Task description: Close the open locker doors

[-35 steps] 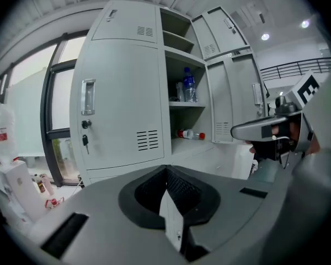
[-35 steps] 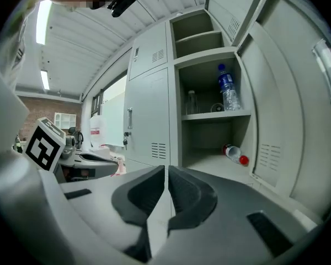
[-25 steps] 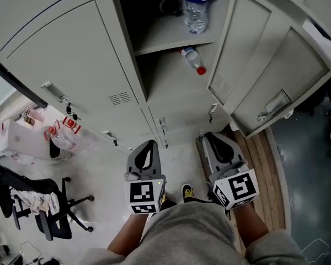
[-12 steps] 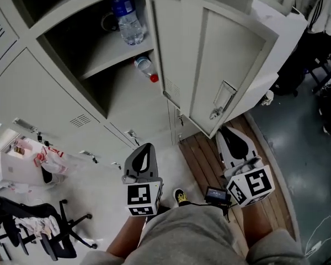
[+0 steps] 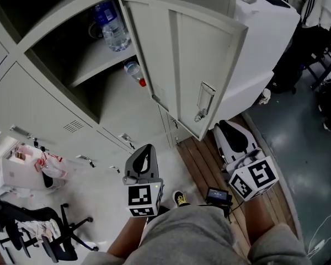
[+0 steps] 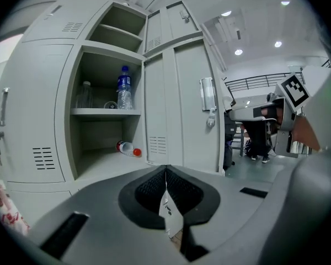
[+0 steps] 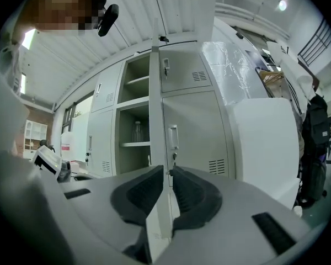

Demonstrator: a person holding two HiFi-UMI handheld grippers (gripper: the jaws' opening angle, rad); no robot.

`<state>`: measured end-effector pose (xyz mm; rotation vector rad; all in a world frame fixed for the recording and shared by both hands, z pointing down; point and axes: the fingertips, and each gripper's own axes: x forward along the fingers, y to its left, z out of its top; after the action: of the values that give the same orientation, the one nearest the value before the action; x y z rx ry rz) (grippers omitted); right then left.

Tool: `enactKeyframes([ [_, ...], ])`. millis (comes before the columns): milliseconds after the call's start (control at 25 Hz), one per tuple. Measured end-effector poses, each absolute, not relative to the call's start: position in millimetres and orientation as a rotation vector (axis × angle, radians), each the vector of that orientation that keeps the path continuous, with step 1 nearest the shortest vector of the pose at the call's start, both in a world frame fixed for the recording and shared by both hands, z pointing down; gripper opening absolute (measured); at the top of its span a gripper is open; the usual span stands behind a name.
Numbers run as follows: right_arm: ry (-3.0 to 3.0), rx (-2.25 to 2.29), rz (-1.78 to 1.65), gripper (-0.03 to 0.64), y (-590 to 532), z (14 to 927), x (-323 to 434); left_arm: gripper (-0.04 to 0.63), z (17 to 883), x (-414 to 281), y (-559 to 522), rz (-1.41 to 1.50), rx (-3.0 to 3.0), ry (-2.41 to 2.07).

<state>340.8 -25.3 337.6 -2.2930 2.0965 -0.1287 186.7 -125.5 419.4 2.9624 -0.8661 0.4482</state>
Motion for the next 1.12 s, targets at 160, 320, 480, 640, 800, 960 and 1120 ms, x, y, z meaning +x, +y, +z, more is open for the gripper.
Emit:
enactKeyframes([
  [160,2.163,-2.213,-0.153,0.044,-32.3,338.9,332.8,0.009,418.6,181.3,-127.2,0.450,2.959,-0.896],
  [320,2.194,-2.179,-0.171,0.055,-34.3,339.1,330.1,0.009,417.7,179.7,-125.2,0.443,2.954,-0.903],
  [480,2.220,-2.156,-0.179,0.067,-36.9,338.8,327.0,0.009,417.9,177.1,-124.2,0.443,2.948,-0.911],
  [640,2.248,-2.143,-0.171,0.067,-38.8,339.0,322.6,0.009,417.6,173.1,-123.3,0.438,2.942,-0.928],
  [800,2.248,-2.148,-0.172,0.067,-38.5,339.1,322.3,0.009,417.1,166.2,-123.4,0.438,2.934,-0.951],
  [960,2.274,-2.137,-0.173,0.067,-38.7,339.1,316.9,0.009,418.1,159.1,-122.7,0.440,2.923,-0.970],
  [1120,2.320,-2.119,-0.152,0.066,-39.0,339.1,304.3,0.009,417.9,153.7,-121.6,0.436,2.917,-0.988],
])
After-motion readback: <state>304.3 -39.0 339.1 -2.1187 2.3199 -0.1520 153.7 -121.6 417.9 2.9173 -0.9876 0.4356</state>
